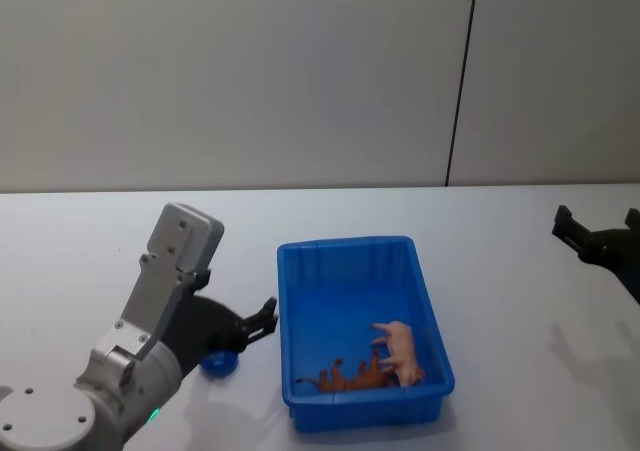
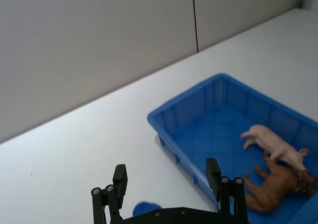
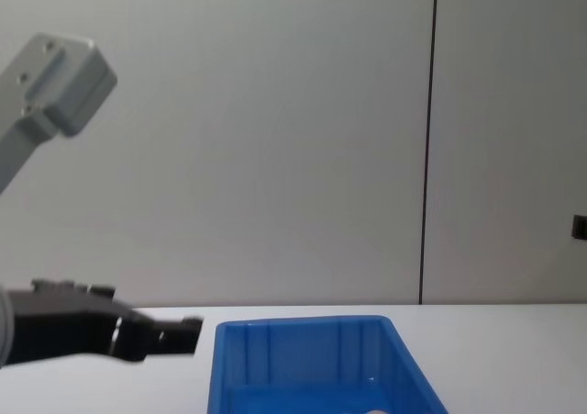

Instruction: Pick up the two dolls from the table and place them into the box.

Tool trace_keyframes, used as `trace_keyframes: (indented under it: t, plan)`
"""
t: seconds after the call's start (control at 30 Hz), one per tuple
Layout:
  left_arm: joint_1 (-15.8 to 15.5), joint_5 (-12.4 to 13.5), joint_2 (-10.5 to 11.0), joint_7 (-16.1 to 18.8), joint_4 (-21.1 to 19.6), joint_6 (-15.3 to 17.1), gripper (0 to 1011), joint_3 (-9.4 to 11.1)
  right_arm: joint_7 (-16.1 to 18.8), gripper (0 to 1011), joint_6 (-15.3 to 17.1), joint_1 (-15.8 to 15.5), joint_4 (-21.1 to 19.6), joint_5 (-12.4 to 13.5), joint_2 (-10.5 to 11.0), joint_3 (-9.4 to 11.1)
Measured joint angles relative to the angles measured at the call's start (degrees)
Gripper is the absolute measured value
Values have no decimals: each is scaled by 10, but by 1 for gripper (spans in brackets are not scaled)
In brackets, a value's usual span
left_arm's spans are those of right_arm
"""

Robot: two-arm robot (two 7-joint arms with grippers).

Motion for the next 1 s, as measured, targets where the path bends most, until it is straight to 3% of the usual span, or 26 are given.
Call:
trace_keyframes:
  t: [0.17, 0.47, 0.7, 1.0]
  plan:
    - [7, -15, 3, 7, 2, 38, 1001, -3, -1, 1000, 0, 0, 0, 0, 0, 0]
    - [8, -28, 0, 11, 29, 71, 1001, -8, -2, 1000, -1, -1, 0, 0, 0, 0]
    - [4, -33, -6, 7, 50, 75, 1001, -11, -3, 1000, -1, -1, 0, 0, 0, 0]
    - [-5, -43, -17, -7, 84, 54, 1001, -15, -3, 1000, -1, -1, 0, 0, 0, 0]
